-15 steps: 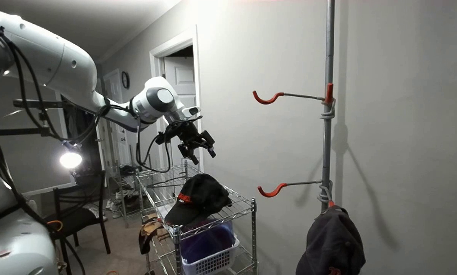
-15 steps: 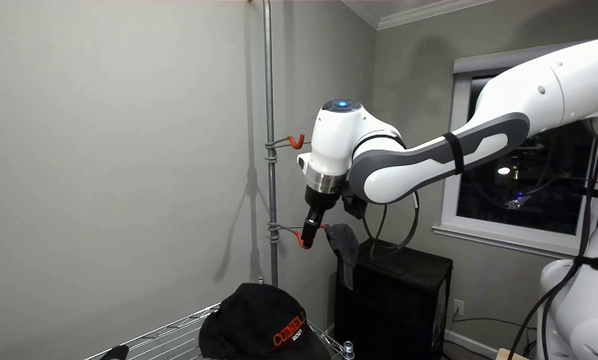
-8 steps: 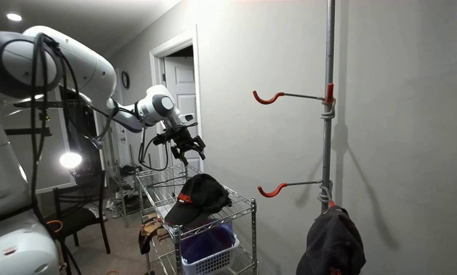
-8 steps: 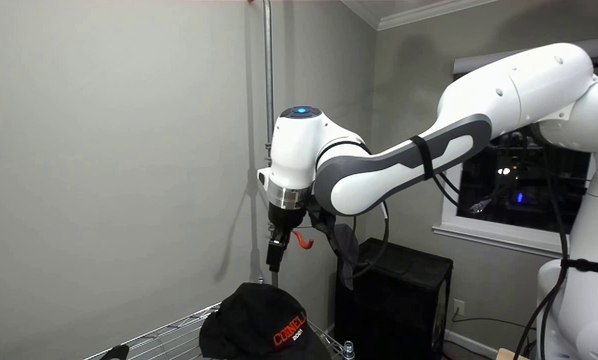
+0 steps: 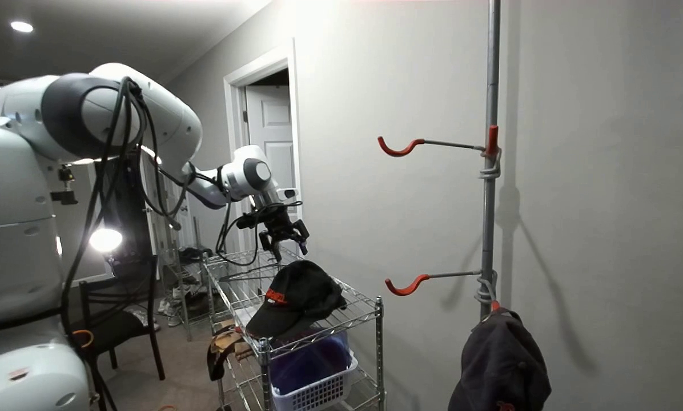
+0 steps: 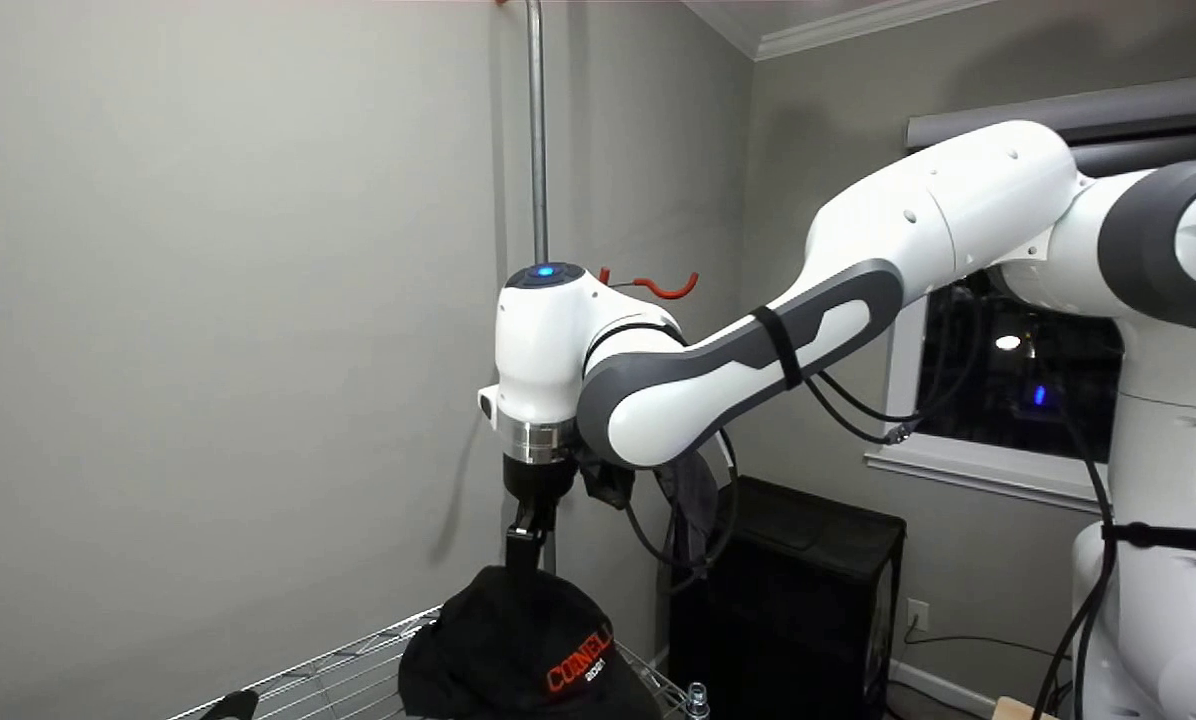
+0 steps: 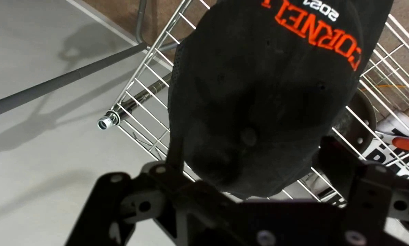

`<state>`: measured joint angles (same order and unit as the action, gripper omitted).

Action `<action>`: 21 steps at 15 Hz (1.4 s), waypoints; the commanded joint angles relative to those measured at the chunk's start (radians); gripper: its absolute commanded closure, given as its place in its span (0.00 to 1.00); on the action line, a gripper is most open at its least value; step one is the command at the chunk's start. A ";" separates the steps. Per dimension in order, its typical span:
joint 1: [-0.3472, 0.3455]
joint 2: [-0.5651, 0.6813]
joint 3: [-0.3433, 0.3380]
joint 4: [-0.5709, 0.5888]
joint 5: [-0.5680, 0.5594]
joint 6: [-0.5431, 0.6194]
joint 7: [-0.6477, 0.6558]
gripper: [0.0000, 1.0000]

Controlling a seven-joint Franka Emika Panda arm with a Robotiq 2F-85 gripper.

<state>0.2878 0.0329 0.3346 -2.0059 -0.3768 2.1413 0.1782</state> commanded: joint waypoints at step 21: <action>0.020 0.025 -0.026 0.005 0.078 -0.042 -0.069 0.97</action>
<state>0.3043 0.0810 0.3200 -2.0032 -0.3188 2.1228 0.1406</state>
